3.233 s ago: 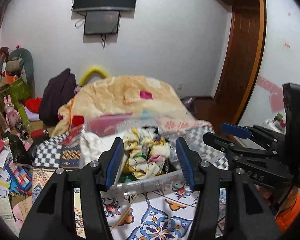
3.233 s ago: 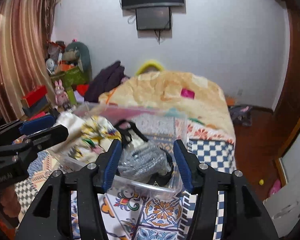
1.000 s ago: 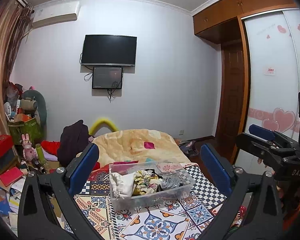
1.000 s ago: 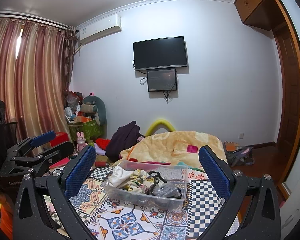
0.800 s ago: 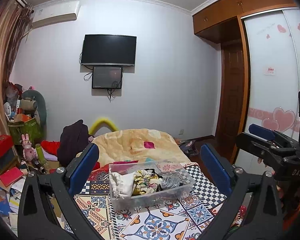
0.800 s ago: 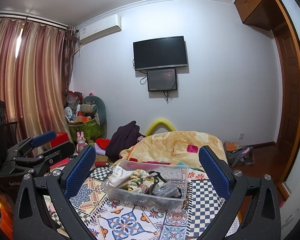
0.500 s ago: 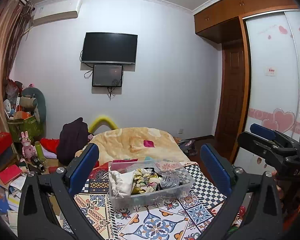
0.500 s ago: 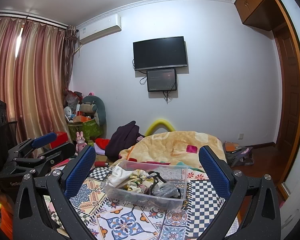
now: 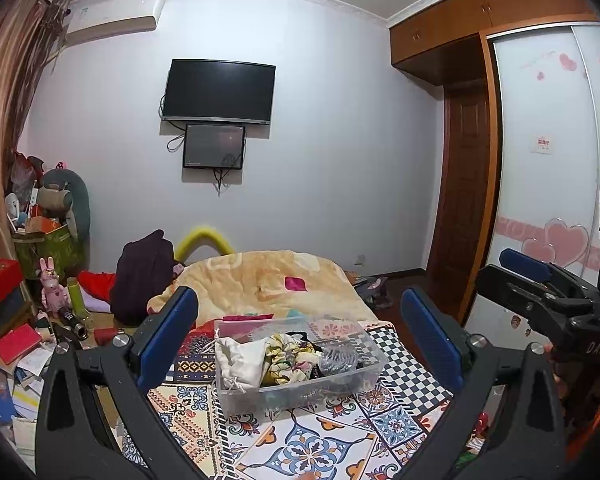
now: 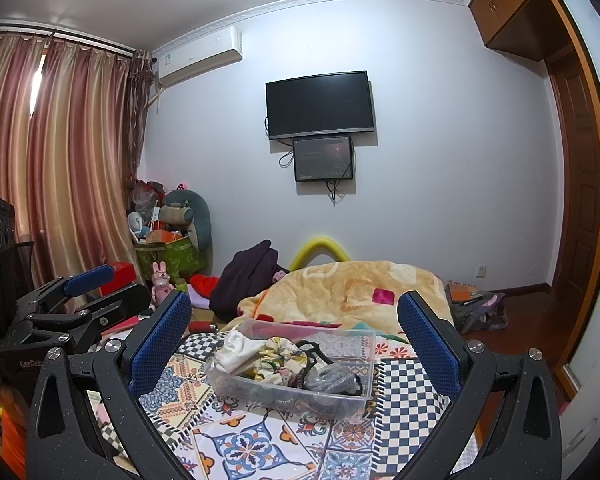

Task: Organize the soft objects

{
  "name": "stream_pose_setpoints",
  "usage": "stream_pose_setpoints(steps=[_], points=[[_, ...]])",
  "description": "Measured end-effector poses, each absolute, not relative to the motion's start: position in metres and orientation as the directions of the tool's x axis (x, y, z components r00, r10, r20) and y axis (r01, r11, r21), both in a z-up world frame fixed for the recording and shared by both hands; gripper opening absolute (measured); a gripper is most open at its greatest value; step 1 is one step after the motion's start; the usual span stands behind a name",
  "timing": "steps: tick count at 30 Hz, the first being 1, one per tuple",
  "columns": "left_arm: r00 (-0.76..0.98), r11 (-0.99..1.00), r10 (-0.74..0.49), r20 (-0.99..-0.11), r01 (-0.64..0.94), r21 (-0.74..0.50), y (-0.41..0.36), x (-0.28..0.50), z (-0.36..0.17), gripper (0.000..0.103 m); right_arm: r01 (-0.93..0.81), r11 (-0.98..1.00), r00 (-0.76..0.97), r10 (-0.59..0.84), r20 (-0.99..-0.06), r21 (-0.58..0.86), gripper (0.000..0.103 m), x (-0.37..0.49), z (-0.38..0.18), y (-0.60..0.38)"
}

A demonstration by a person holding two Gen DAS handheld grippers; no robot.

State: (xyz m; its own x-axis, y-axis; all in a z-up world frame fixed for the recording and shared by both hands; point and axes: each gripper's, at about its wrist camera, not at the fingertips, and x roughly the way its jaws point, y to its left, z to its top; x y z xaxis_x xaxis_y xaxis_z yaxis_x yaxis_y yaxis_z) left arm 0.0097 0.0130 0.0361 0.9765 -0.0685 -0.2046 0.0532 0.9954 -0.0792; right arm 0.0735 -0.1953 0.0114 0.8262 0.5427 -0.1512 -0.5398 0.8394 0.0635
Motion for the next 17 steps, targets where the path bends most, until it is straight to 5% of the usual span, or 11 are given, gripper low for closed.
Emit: stream_pose_setpoints(steps=[17], points=[[0.977, 0.996, -0.073, -0.202, 0.061, -0.064, 0.0089, 0.0083, 0.0368, 0.103, -0.536, 0.843, 0.828, 0.536, -0.163, 0.050, 0.103, 0.0746, 0.0047, -0.1953]])
